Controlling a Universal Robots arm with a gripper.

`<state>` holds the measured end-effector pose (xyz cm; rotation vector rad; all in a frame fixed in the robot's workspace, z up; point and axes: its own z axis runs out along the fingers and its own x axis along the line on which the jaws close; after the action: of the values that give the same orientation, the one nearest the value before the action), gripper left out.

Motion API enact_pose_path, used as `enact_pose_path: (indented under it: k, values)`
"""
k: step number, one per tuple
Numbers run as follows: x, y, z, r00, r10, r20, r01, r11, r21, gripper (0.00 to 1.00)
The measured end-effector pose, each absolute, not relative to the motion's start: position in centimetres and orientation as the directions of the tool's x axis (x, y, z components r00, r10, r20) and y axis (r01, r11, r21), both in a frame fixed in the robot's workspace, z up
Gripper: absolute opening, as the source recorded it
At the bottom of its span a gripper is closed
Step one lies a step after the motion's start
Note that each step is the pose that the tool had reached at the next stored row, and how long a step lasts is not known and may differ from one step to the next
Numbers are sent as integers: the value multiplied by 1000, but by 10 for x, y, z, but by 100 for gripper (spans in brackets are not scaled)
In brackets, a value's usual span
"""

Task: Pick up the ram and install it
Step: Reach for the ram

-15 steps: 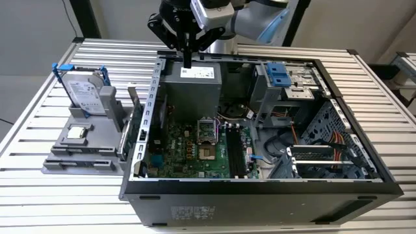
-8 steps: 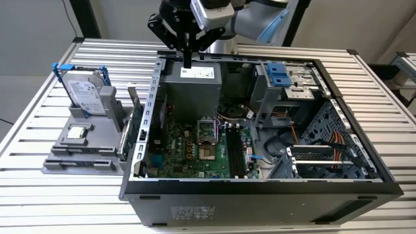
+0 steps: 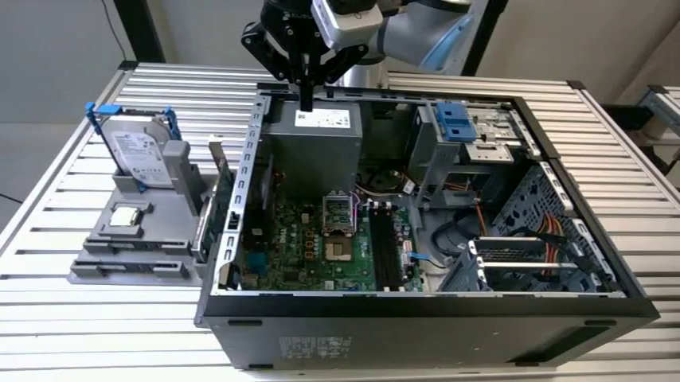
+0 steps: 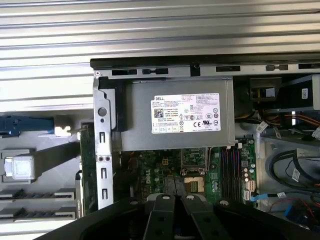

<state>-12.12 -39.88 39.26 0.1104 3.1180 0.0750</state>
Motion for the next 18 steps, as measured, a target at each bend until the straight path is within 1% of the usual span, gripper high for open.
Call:
enact_pose_path:
  k: [18]
  values:
    - [-128, -399, 393, -997, 71, -19, 70, 996, 49, 0]
